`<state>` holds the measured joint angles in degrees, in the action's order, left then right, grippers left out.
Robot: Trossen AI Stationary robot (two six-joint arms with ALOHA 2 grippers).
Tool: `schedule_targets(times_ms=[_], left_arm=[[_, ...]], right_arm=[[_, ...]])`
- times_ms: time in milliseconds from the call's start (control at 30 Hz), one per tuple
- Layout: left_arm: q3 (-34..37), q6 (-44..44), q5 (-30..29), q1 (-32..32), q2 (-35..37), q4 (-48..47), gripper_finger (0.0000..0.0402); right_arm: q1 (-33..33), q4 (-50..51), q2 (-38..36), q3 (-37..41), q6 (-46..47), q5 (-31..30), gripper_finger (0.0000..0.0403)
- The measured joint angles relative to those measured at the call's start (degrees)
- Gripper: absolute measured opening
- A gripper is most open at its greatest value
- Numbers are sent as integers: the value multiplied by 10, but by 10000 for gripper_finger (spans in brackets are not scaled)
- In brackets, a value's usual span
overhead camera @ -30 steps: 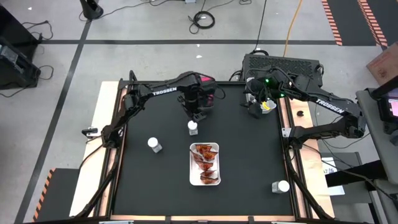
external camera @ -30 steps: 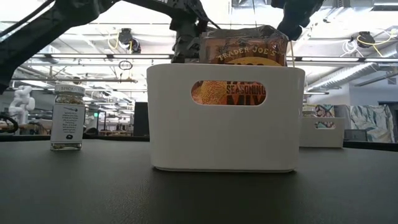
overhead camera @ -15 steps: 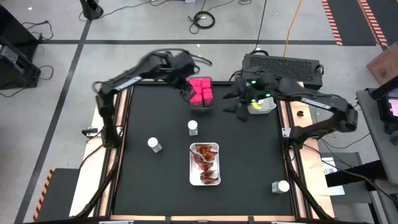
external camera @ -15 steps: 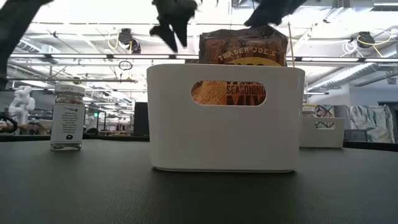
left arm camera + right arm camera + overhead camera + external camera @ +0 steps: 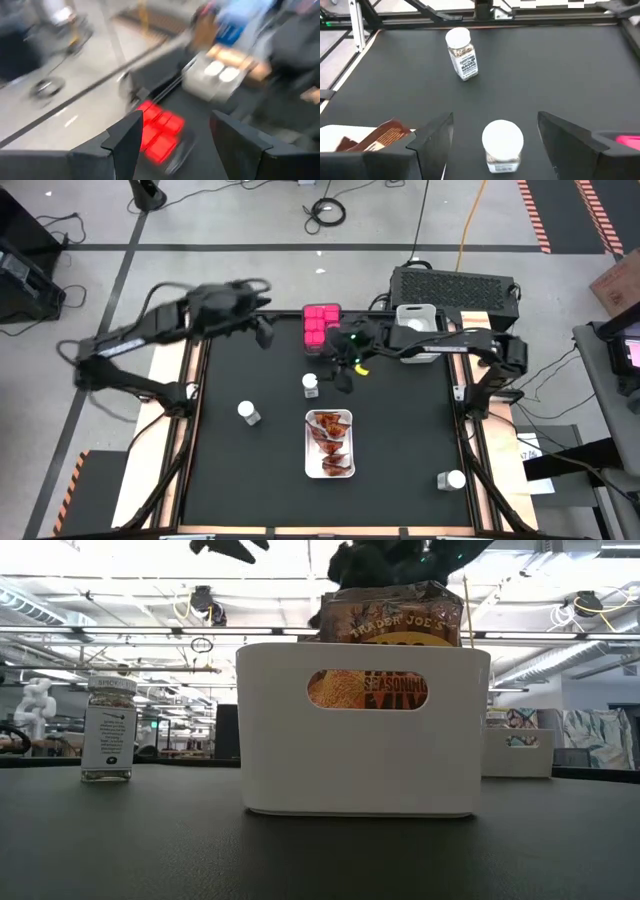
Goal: Sort spices by type
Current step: Put the white seasoning bottle into the gray bin
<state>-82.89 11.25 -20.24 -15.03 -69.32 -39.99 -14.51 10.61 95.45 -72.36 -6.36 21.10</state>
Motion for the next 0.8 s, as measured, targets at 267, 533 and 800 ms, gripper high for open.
schedule_targets(times_ms=[267, 533, 800], left_arm=[[362, 18, 82, 0, 174, 443, 231], [431, 34, 82, -8, 208, 461, 231], [431, 37, 97, -23, 197, 459, 231]], right_arm=[[24, -31, 64, 0, -18, -7, 281], [36, -31, 69, 0, -59, -50, 281], [36, -47, 101, 2, -57, -91, 281]])
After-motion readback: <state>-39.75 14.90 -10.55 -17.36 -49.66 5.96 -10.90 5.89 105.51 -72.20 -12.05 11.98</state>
